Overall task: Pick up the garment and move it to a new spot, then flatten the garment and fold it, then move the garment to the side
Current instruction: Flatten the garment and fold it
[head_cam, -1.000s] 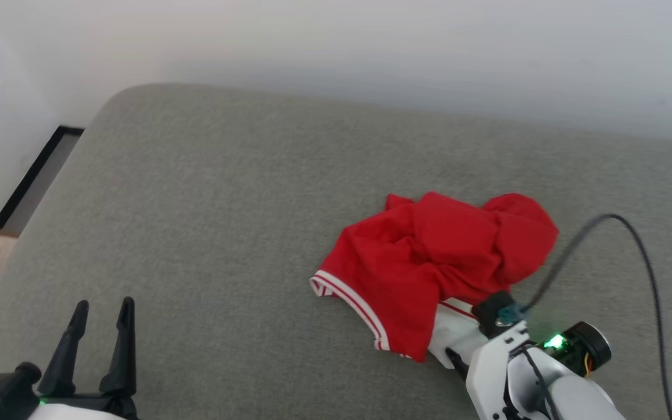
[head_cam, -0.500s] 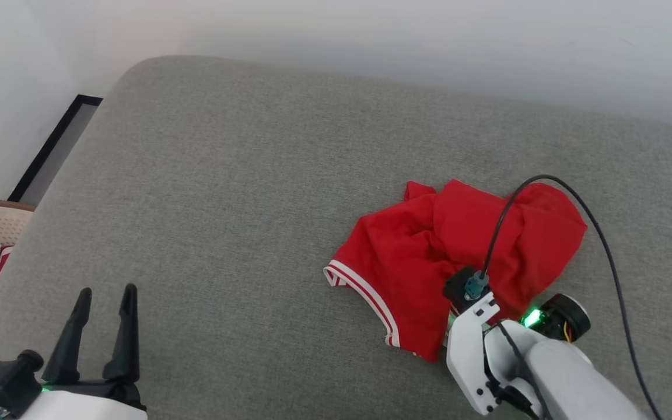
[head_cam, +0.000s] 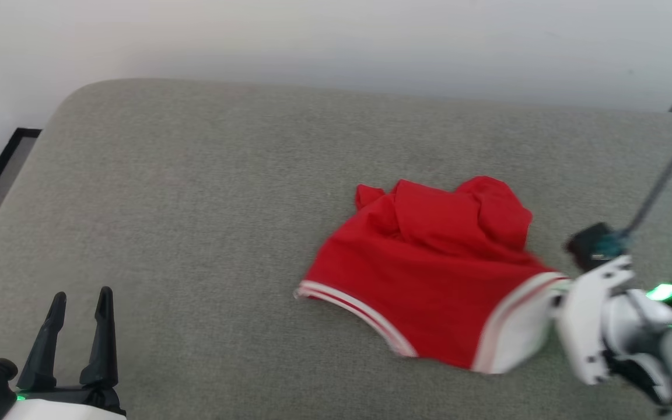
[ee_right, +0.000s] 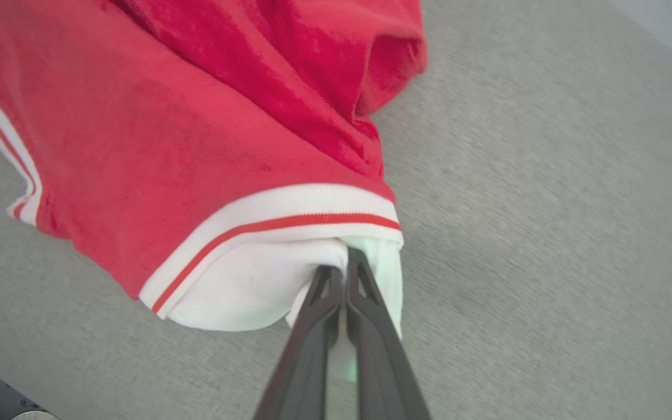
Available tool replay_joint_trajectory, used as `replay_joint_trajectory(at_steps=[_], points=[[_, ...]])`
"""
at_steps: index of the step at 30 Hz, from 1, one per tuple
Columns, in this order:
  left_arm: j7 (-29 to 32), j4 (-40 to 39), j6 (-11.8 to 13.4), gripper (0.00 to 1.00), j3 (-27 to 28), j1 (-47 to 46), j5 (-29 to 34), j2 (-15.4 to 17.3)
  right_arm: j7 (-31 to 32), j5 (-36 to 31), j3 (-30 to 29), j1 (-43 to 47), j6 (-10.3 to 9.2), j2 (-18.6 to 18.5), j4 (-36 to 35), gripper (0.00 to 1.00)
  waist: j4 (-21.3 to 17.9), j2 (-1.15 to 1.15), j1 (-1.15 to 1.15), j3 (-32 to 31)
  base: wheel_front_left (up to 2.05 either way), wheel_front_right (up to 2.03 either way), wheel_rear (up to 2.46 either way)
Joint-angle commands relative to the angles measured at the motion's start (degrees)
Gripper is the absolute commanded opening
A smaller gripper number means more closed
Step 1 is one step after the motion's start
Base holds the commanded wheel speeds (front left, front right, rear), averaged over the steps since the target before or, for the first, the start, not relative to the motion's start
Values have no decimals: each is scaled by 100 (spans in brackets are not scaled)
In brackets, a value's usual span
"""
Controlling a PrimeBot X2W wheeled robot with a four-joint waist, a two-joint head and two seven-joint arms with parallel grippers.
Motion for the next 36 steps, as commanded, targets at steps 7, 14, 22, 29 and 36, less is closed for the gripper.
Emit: replay_joint_trajectory(at_steps=[7,14,22,29,36], points=[[-29,-4,-19,100,-78,-77,-26,61,292,-187,-1112,536,-28,-32,-197,0,-168,0,0,61,0,0,0],[-30,90,-18,100,-272,-199,-101,149,-268,-193,-1237,331,-28,315,846,0,-193,0,0,117,0,0,0],[114,219,-19,100,-849,-573,-431,606,-664,-157,-1074,24,-27,460,1544,100,-313,0,0,17,0,0,0],[1101,-77,-19,100,-1359,-1162,-1098,1217,-1122,-147,-1355,101,-28,640,887,100,-756,0,0,-105,0,0,0],[2340,-282,-19,100,-1846,-1786,-1529,1528,-1960,-368,-1726,204,-25,1105,91,100,-1288,0,0,-144,0,0,0]])
